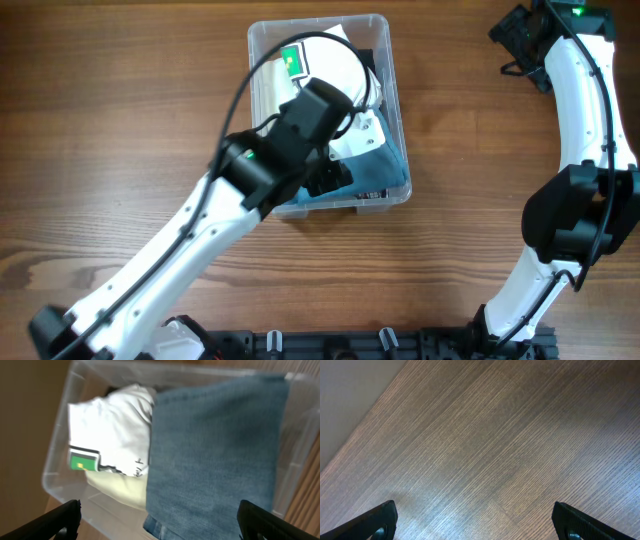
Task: Pack container
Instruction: 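Carry the jeans with the left gripper over the bin, then lower the jeans onto the plaid shirt and press them flat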
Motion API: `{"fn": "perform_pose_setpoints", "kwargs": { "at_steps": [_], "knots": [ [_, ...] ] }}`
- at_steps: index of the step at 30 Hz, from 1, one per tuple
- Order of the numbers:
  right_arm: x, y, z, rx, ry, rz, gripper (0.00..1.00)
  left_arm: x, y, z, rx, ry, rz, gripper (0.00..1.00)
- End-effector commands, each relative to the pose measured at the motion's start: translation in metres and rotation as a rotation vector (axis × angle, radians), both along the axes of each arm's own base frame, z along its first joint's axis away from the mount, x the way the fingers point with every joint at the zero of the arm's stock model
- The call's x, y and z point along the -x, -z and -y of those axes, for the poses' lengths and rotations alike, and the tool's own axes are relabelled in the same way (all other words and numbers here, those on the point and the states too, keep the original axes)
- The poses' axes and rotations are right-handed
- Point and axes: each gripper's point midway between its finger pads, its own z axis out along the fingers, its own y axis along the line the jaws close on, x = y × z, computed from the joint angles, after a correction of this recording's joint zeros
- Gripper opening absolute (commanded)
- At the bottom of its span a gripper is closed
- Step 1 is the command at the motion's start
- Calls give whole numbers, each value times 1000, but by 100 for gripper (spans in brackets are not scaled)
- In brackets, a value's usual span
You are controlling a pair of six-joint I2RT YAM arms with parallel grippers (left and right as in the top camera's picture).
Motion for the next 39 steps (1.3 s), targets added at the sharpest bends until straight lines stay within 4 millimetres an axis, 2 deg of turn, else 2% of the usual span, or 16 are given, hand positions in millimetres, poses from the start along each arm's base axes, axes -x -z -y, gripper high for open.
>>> {"fn": "perform_pose_setpoints", "kwargs": {
  "at_steps": [1,4,5,6,7,8,9,10,13,16,19,25,31,33,34,39],
  "knots": [
    [-1,8,-3,-11,3,-12,100,9,-23,11,128,-4,-16,100],
    [-1,8,-3,-11,3,-12,100,12,-22,14,182,-38,-62,98],
    [-1,8,-3,-11,3,-12,99,12,-20,13,191,-65,-80,88],
    [-1,8,-3,-11,3,-12,100,10,-11,8,211,-144,-134,59],
    [-1,8,-3,-11,3,-12,100,10,-5,5,214,-178,-164,45],
    [-1,8,-3,-11,3,-12,100,10,0,3,213,-202,-187,37],
    [-1,8,-2,-11,4,-12,100,10,12,-1,203,-249,-236,26],
    [-1,8,-3,-11,3,-12,100,9,25,-5,192,-299,-284,19],
    [-1,8,-3,-11,3,-12,100,10,51,-11,182,-424,-394,7],
    [-1,8,-3,-11,3,-12,100,31,69,-9,184,-464,-556,6],
    [-1,8,-3,-11,3,-12,100,52,73,-4,191,-454,-677,6],
    [-1,8,-3,-11,3,-12,100,71,84,-17,136,-566,-777,5],
    [-1,8,-3,-11,3,-12,100,68,117,-15,66,-594,-831,5],
    [-1,8,-3,-11,3,-12,100,65,141,-12,22,-611,-865,6],
    [-1,8,-3,-11,3,-12,99,64,146,-11,15,-613,-870,6],
    [-1,8,-3,-11,3,-12,100,56,155,-6,24,-610,-863,8]
  ]
}}
